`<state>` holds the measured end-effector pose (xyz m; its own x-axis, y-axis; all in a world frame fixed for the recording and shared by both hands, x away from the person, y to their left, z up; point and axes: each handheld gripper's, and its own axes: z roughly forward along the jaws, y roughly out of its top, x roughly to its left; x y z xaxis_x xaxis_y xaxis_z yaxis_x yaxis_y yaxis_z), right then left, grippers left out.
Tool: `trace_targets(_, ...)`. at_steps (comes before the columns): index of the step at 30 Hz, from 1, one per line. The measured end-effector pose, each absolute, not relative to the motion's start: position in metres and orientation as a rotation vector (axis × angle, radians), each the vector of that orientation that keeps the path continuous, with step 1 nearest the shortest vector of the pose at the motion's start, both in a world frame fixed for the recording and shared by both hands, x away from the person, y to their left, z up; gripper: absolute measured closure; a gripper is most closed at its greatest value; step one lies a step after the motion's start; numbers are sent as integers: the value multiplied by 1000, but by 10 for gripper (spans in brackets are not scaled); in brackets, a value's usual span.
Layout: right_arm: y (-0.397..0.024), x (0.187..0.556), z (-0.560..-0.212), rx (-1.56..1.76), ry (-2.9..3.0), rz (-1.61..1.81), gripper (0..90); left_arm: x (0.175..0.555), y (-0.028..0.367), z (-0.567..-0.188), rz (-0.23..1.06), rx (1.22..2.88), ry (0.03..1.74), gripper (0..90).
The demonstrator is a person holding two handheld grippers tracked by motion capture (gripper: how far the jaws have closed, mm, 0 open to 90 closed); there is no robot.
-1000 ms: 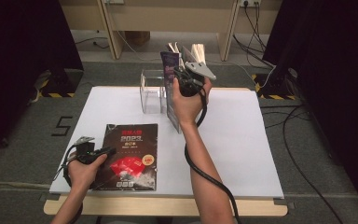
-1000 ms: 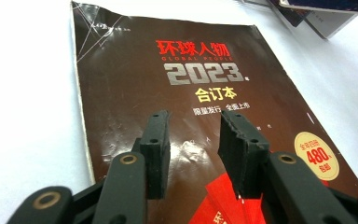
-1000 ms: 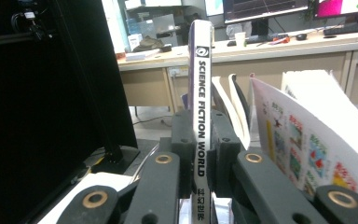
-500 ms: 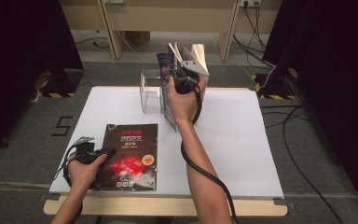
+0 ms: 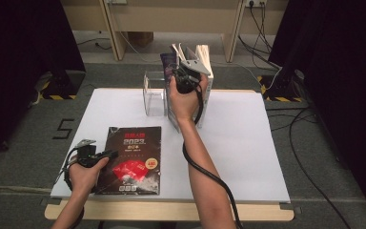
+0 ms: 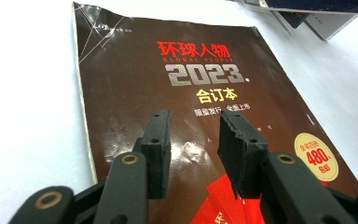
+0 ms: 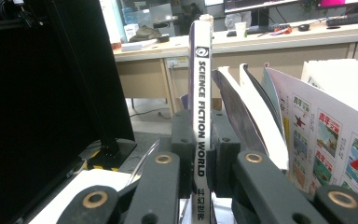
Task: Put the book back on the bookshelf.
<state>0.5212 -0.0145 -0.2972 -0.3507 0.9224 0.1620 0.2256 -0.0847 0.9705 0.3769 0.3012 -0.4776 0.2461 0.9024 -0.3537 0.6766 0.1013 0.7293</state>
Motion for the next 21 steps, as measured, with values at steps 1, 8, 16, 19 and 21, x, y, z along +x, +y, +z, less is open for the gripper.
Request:
trace_targets(1, -14, 522, -297, 1259, 1591, 1480, 831, 377, 301, -478, 322, 1637, 1492, 632)
trace_targets(8, -14, 526, -295, 1256, 1578, 1484, 831, 377, 300, -478, 321, 1634, 1491, 633)
trace_targets(16, -11, 530, -302, 1252, 1574, 1444, 830, 377, 300, -479, 319, 1637, 1495, 633)
trace_targets(19, -9, 528, -306, 1244, 1579, 1422, 830, 377, 300, -480, 316, 1635, 1495, 633)
trace_targets(21, -9, 526, -308, 1231, 1571, 1426, 829, 377, 300, -480, 319, 1634, 1495, 633)
